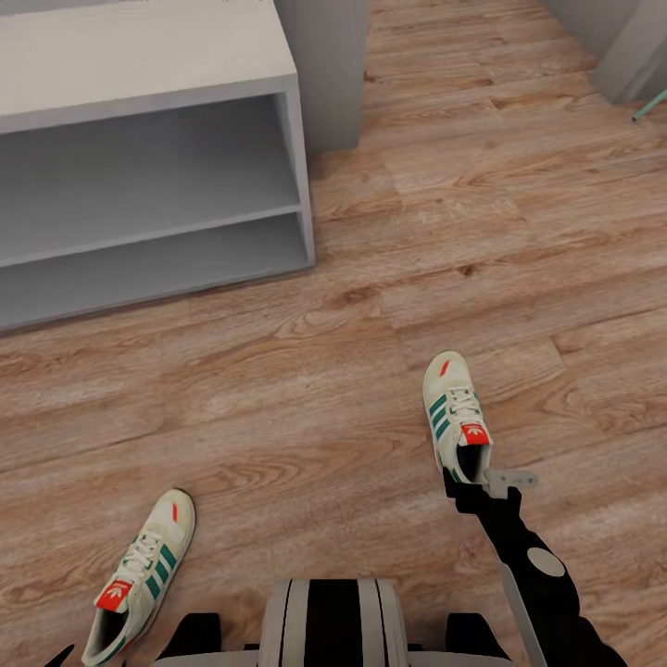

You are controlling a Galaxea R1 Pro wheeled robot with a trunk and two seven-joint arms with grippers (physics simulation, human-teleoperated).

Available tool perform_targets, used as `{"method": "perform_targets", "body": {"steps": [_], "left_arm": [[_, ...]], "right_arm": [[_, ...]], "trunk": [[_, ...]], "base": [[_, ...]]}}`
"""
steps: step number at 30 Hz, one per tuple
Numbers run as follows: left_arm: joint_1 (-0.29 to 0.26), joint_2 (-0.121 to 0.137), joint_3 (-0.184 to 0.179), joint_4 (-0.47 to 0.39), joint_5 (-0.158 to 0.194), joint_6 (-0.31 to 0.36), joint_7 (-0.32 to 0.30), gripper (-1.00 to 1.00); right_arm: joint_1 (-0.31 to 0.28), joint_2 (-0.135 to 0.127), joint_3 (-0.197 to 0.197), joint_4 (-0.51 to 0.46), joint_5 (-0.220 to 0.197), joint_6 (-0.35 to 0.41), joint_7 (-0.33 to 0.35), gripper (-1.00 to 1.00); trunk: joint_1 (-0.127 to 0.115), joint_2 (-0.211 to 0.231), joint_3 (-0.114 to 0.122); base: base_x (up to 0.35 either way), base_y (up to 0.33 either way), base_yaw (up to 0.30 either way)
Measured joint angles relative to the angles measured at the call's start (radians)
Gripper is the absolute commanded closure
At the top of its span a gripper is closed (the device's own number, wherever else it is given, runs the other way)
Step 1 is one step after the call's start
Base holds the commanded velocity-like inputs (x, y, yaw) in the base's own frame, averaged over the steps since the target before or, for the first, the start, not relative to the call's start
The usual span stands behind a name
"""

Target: Pick up the two gym shoes and the two sandals from the corridor floor and place them onto the hallstand (shoe rack) in the corridor, making sure they are on the rack and not on the floor. Arrange them so the two gym shoes are next to each other and the two sandals are next to each other.

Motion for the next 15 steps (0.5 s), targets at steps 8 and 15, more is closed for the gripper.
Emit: {"method": "perform_targets", "body": {"steps": [8,15], "left_arm": [[0.000,0.000,0.000,0.000,0.000,-0.001,0.000,-1.00],[0.000,0.000,0.000,0.000,0.000,-0.001,0.000,-1.00]], "right_arm": [[0.000,0.000,0.000,0.000,0.000,-0.001,0.000,1.00],[0.000,0.000,0.000,0.000,0.000,-0.001,0.000,1.00]], "trunk": [[0.000,0.000,0.000],[0.003,-0.002,-0.027]], "base": [[0.020,0.000,0.000],[0.000,0.000,0.000]]}}
